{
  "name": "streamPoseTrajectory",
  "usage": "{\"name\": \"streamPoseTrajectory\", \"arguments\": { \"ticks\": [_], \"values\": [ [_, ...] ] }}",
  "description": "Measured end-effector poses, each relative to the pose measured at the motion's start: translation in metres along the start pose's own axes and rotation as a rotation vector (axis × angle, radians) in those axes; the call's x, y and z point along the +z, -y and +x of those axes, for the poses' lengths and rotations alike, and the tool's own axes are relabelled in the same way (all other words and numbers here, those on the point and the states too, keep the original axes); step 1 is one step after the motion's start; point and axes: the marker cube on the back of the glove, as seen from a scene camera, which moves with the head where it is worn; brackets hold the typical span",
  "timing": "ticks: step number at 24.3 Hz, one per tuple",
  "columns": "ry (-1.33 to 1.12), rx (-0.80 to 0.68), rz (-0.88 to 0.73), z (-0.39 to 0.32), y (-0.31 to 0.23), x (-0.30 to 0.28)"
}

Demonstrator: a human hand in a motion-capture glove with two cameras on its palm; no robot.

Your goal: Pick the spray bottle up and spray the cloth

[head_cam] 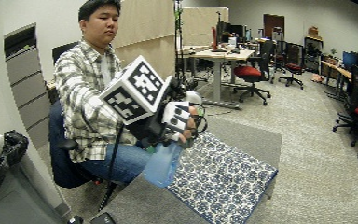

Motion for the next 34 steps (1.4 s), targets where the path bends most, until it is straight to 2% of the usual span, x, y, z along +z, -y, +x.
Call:
{"name": "streamPoseTrajectory", "arguments": {
  "ticks": [12,19,34],
  "values": [
    [-0.189,-0.248,-0.138,-0.069,0.007,0.062],
    [-0.298,-0.382,-0.206,-0.081,-0.001,0.077],
    [-0.468,-0.561,-0.307,-0.100,-0.022,0.113]
  ]
}}
